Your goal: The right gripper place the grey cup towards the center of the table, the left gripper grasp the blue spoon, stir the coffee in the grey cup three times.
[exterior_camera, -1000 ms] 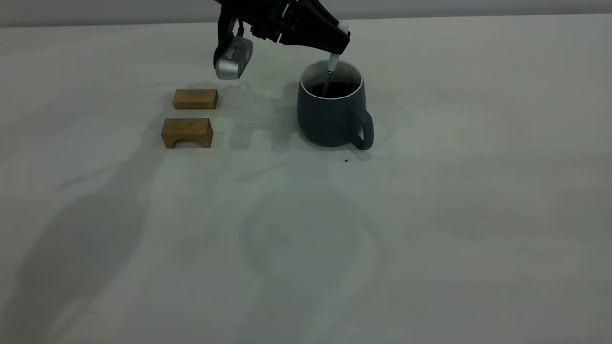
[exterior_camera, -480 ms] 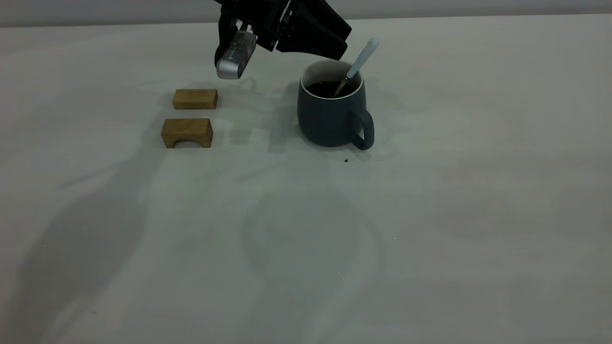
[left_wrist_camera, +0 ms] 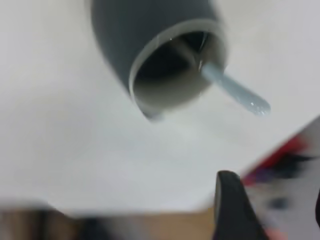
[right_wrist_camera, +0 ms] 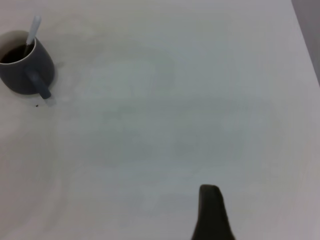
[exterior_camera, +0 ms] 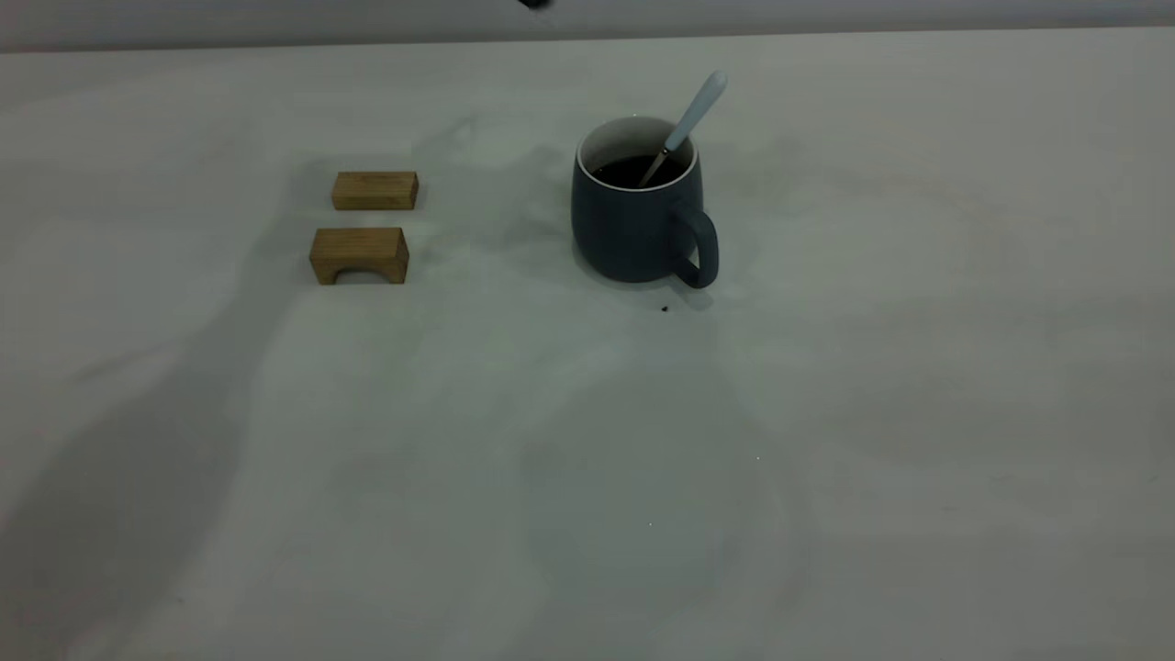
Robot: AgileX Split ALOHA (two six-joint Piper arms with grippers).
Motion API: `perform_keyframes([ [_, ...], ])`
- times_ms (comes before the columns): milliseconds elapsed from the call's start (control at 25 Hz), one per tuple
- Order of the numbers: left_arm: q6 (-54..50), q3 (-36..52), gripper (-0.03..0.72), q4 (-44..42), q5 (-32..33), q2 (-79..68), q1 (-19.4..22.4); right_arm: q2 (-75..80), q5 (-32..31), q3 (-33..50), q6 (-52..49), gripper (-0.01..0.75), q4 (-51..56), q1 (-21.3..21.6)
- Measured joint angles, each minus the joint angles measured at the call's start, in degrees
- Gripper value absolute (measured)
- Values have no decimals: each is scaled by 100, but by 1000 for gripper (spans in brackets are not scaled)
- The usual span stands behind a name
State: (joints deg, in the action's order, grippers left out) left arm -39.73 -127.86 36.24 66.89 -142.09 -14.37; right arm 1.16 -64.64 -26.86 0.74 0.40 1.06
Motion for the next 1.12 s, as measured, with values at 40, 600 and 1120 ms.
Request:
perform_keyframes([
  [40, 606, 0, 465, -201, 0, 91, 0, 0, 0, 0, 0, 582, 0, 0],
  [600, 2387, 0, 465, -3512, 0, 2023, 0, 0, 0, 0, 0, 582, 0, 0],
  [1120, 2901, 2786, 464, -4758, 0, 5289, 0, 0, 0, 0, 0, 582, 0, 0],
])
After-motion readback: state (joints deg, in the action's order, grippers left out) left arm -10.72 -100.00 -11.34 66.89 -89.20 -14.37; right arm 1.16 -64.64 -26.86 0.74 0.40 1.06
